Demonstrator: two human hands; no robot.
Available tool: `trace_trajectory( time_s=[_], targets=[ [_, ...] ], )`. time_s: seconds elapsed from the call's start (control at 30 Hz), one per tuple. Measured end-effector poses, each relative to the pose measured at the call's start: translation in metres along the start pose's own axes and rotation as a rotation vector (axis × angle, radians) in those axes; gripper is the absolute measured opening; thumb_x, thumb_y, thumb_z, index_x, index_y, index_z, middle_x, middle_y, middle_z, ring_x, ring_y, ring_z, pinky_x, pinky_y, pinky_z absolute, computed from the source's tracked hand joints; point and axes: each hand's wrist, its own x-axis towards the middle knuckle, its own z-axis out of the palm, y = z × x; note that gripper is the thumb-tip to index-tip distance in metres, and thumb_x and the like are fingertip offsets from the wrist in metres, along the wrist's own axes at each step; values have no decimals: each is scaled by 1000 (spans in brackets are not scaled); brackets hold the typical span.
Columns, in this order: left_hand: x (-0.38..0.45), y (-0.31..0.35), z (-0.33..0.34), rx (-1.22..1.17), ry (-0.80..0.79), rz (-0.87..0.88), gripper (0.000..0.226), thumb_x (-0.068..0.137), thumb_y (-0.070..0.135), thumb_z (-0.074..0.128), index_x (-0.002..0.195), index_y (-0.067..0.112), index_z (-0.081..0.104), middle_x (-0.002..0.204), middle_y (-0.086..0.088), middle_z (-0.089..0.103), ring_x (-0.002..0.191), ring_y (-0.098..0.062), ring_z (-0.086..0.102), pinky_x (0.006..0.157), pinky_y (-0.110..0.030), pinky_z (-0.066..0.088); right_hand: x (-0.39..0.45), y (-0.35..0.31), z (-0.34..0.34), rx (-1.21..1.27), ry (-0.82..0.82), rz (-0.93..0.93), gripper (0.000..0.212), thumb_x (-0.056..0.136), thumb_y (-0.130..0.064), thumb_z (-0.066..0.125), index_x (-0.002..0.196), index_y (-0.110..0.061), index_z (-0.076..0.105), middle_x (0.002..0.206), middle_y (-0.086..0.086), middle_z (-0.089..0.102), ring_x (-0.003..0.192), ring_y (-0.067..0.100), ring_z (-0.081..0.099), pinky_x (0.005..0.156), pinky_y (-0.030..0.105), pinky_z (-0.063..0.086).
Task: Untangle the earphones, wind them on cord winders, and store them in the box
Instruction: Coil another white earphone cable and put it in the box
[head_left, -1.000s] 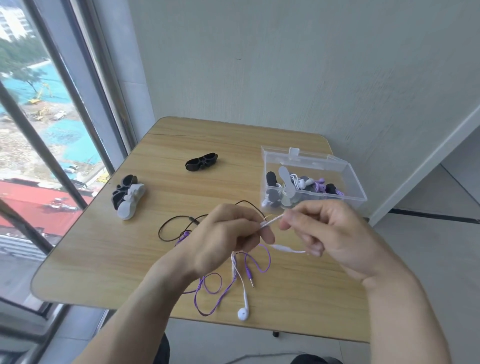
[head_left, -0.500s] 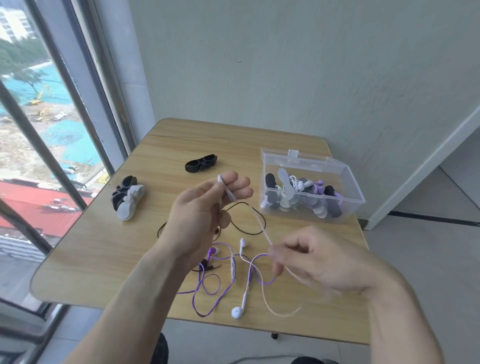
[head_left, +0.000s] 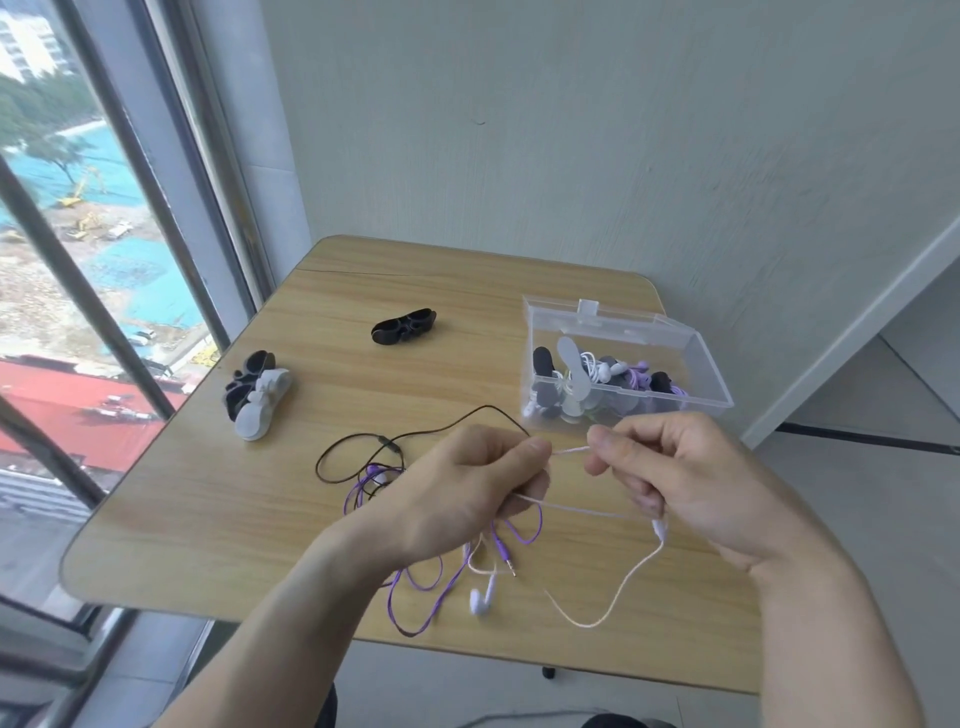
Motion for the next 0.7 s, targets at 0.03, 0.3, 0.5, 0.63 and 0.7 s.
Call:
trace_trajectory(
  time_s=[0.03, 0.3, 0.5, 0.63, 0.7],
  targets=[
    [1, 0, 0, -2, 27, 15, 49, 100, 47, 40, 60, 19, 47, 54, 8, 41, 57, -18, 30, 56, -29, 28, 0, 1, 1, -32, 9, 9, 39, 77, -54, 66, 71, -16, 73, 52, 3, 39, 51, 17, 37, 58, 31, 36],
    [3, -6, -8, 25, 443, 31, 44, 105, 31, 44, 66, 20, 63, 76, 5, 74, 63, -3, 58, 61, -17, 42, 0, 0, 0, 1, 77, 8, 37, 66, -53, 73, 75, -17, 77, 57, 1, 53, 52, 14, 40, 52, 25, 36],
    [5, -6, -16, -139, 581, 33, 48, 104, 25, 46, 57, 15, 48, 57, 2, 60, 51, -20, 47, 57, -34, 36, 6, 4, 2, -34, 364, -161, 25, 70, -46, 75, 79, -23, 77, 71, -11, 72, 67, 4, 60, 69, 13, 45],
    [0, 5, -16, -551, 351, -19, 46, 95, 22, 53, 54, 20, 34, 53, 5, 22, 52, -14, 16, 57, -31, 12, 9, -3, 4, 428, 344, -269, 18, 71, -34, 77, 84, -20, 77, 66, 3, 66, 64, 21, 64, 72, 35, 58],
    [-1, 6, -17, -817, 272, -16, 42, 90, 26, 56, 53, 23, 37, 51, 7, 22, 48, -13, 18, 62, -32, 14, 9, -5, 7, 509, 288, -209, 22, 69, -30, 77, 85, -15, 75, 61, 6, 52, 43, 15, 44, 47, 31, 46]
  ],
)
